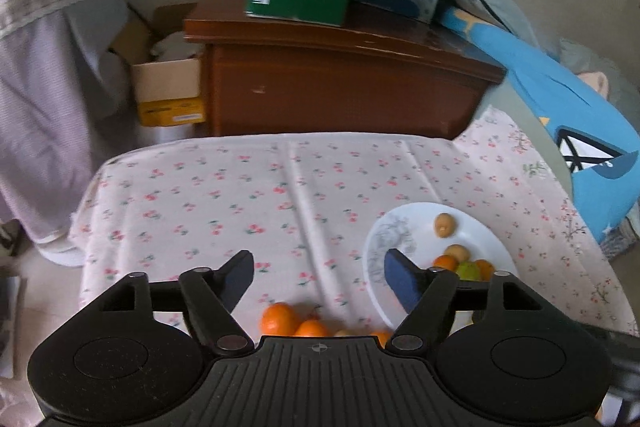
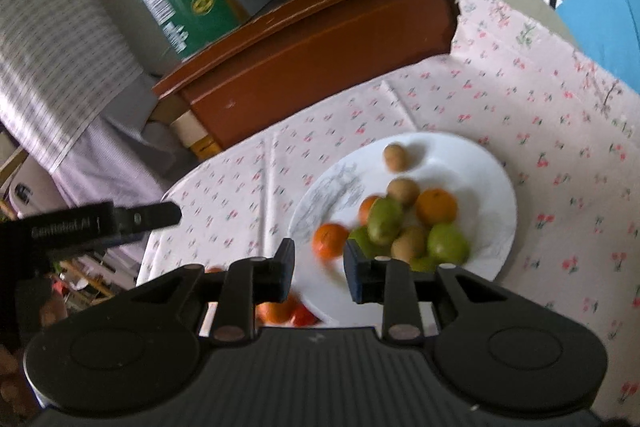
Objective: Organize fruits
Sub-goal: 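Move both open tools back toward the tangerines in the fruit row, then grasp a tangerine with the left tool while the right tool grasps another tangerine, then carry both tangerines over the white plate and open both tools, then move both open tools back toward the remaining fruit beside the plate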
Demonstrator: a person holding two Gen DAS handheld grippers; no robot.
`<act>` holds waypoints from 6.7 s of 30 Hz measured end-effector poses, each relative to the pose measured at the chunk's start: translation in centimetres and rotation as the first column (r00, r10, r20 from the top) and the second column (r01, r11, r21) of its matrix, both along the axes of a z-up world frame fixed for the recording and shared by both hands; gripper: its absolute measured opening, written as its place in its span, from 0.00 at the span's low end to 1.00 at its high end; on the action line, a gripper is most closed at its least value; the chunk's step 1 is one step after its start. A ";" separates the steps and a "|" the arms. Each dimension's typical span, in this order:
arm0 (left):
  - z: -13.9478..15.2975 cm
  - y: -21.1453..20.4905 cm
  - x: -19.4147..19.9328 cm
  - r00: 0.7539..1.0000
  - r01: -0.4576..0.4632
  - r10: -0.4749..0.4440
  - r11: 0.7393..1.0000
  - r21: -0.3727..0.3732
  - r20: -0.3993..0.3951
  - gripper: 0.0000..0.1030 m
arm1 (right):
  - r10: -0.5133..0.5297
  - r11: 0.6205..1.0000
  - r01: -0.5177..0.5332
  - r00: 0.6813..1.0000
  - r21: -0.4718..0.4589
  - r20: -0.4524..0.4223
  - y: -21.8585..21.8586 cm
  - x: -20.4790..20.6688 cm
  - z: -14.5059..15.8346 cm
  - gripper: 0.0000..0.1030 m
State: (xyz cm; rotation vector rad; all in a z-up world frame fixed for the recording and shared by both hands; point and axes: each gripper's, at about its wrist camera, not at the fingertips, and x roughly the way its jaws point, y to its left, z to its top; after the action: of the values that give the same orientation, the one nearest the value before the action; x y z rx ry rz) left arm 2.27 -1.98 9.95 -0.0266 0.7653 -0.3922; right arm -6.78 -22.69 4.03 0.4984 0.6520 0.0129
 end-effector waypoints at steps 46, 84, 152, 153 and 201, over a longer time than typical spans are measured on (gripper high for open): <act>-6.6 2.9 3.3 0.973 -0.160 0.163 0.987 0.031 -0.165 0.72 | 0.223 0.899 -0.224 0.974 -0.377 -0.046 8.8 2.9 -4.3 0.24; -8.1 1.6 3.0 0.972 -0.132 0.114 0.988 -0.075 -0.203 0.28 | 0.274 0.945 -0.286 0.957 -0.162 -0.091 8.1 0.1 -3.8 0.23; -6.0 -8.2 -1.1 0.985 0.159 -0.161 0.986 -0.047 -0.059 0.30 | -0.036 0.994 0.040 0.998 0.097 -0.046 -4.9 7.9 -1.9 0.26; -5.8 -8.2 -1.1 0.985 0.162 -0.165 0.985 -0.052 -0.054 0.30 | -0.038 0.994 0.042 0.998 0.100 -0.044 -4.9 7.9 -1.9 0.26; -2.0 3.4 -3.3 0.987 -0.160 0.161 0.985 0.058 -0.020 0.63 | 0.055 0.998 -0.055 0.998 0.010 -0.024 4.4 -2.4 -2.9 0.29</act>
State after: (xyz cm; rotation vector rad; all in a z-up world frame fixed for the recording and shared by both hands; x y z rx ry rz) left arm -1.04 1.43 7.93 -0.0402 0.7921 -0.2173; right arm -9.22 -18.31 1.14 0.4904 0.6899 0.0622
